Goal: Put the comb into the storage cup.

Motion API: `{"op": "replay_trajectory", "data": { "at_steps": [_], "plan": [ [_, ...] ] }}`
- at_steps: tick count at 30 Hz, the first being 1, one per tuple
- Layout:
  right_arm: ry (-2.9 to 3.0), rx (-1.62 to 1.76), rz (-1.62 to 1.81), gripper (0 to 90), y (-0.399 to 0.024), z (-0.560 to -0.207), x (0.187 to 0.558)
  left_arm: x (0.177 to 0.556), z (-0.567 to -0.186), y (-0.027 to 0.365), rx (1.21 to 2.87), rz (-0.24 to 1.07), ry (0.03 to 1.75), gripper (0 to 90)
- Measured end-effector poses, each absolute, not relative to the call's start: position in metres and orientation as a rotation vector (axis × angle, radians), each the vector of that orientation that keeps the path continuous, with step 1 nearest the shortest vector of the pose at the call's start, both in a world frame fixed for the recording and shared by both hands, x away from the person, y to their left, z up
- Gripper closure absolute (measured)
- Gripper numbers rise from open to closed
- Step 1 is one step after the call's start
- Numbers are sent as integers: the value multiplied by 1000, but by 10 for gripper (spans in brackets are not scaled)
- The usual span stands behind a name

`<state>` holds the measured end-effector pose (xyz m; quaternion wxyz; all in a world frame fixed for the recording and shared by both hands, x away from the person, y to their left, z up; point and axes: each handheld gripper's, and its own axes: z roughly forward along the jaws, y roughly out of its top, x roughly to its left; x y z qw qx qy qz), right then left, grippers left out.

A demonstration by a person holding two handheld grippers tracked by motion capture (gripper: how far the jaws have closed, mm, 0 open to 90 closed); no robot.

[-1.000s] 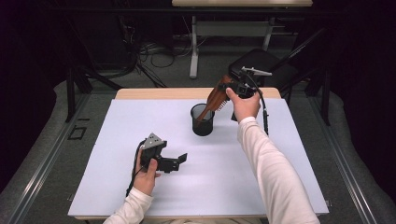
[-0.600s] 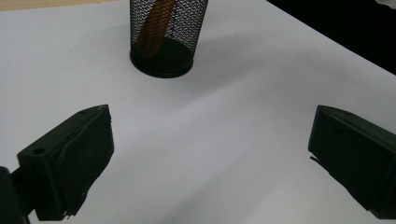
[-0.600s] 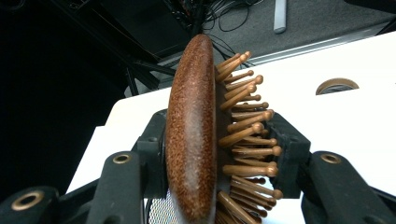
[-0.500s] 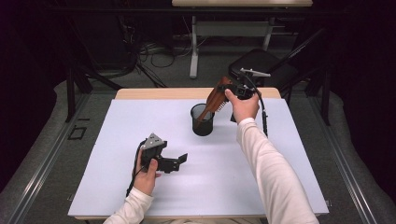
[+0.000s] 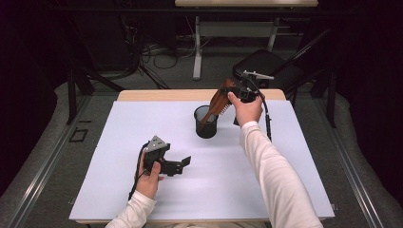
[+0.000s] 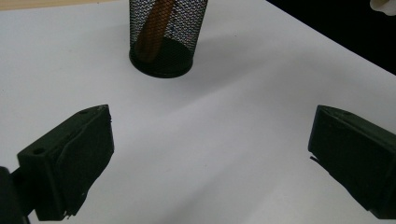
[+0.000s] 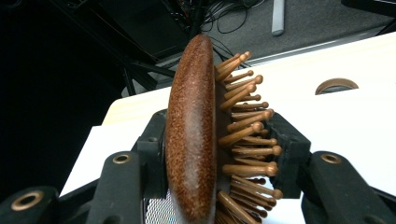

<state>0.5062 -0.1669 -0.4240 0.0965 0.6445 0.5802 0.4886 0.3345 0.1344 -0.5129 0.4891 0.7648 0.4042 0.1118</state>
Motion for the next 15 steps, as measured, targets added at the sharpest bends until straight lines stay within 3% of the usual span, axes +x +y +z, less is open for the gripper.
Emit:
{"op": "replay_trajectory", "data": {
  "at_steps": [15],
  "plan": [
    [1724, 1879, 1436, 491, -163, -424, 505, 335, -513, 134, 1859, 271, 983, 3]
  ]
}}
